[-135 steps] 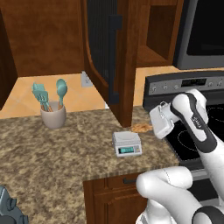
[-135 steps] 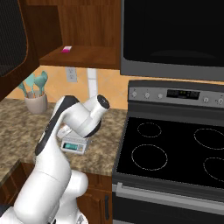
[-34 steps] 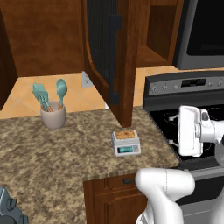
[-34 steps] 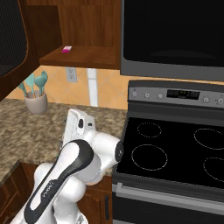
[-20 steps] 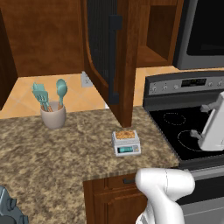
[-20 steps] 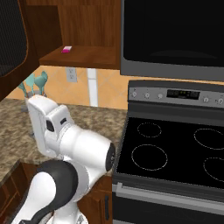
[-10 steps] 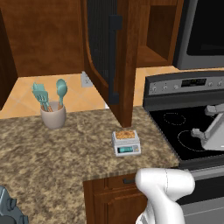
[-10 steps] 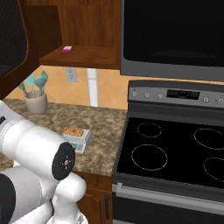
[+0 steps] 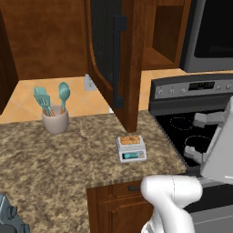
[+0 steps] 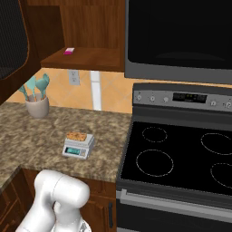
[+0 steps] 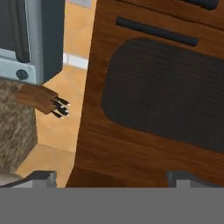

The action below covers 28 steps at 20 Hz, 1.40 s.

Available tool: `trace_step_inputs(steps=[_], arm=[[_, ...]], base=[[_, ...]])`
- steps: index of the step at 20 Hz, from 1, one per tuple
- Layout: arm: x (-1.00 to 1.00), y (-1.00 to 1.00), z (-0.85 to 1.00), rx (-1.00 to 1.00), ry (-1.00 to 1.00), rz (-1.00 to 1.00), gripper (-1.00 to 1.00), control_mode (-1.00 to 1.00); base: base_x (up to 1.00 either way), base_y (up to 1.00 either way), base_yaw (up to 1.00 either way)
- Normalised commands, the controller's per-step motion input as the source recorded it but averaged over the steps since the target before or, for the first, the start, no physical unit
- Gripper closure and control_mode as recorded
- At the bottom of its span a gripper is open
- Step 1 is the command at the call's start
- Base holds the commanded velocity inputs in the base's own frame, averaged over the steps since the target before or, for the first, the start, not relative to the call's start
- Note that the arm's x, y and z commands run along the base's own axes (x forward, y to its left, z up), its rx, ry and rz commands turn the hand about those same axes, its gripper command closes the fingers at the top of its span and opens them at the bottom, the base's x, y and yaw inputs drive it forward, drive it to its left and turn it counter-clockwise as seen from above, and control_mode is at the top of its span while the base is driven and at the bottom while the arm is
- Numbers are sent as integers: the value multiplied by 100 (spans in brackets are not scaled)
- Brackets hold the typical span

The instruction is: Pick the bar and place it on the digital scale for weighing, and close the cabinet.

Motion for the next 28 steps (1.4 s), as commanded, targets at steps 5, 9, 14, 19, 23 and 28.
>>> trace_step_inputs(steps=[5, 9, 14, 19, 23, 28], arm=[[-23, 94, -40, 21, -1, -48, -100, -100], [10, 39, -71, 39, -9, -38, -100, -100], [41, 3, -36, 27, 0, -10, -100, -100], [84, 10, -18, 0, 0, 0, -100, -100], [61, 15, -15, 0, -1, -6, -100, -100], [56, 3, -11, 0, -10, -13, -100, -100]], base=[[0, 0, 0], [0, 0, 0], [0, 0, 0], [0, 0, 0], [0, 0, 0], [0, 0, 0]])
